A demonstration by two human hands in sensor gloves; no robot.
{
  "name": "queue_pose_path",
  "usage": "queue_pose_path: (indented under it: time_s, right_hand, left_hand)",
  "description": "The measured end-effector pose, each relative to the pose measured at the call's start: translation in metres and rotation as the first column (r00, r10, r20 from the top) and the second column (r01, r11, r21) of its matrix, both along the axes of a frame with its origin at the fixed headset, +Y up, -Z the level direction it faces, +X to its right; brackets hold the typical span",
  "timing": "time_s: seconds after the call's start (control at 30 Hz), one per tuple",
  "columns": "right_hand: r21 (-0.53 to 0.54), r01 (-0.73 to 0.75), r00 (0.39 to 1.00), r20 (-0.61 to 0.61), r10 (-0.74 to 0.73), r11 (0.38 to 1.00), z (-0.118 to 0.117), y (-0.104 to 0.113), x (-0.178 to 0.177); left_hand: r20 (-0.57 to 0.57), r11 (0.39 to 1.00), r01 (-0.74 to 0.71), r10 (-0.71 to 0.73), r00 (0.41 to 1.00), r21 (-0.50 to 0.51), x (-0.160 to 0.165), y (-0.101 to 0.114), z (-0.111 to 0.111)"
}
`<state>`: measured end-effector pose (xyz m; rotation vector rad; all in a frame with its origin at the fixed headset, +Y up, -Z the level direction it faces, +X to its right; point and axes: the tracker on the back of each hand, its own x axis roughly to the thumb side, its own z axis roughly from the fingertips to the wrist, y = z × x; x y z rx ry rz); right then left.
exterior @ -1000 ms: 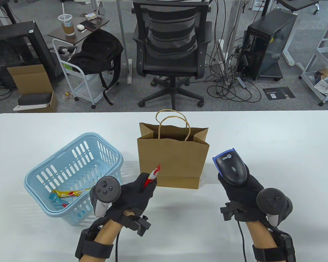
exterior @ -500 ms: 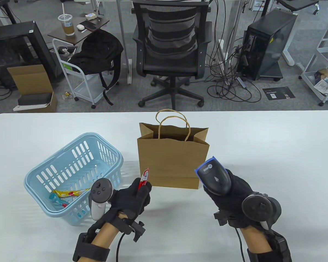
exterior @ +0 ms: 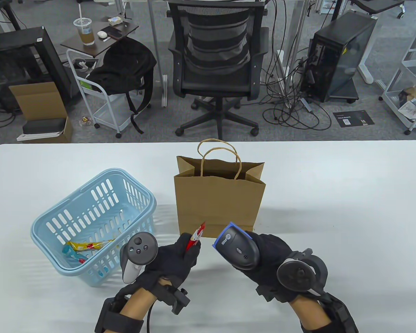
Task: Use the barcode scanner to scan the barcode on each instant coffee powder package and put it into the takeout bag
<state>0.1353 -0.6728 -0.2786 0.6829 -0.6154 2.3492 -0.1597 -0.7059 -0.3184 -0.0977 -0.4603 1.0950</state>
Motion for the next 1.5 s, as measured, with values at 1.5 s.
queue_pose_path:
  time_s: [1.5]
  right_hand:
    - [-0.082,0.312,0.905,0.329,-0.27,0.947,-0.031,-0.001,0.096]
  left_hand:
    - [-0.042,0.996,0.019,-0.016,0.999,0.088,0.006,0.0,0.008]
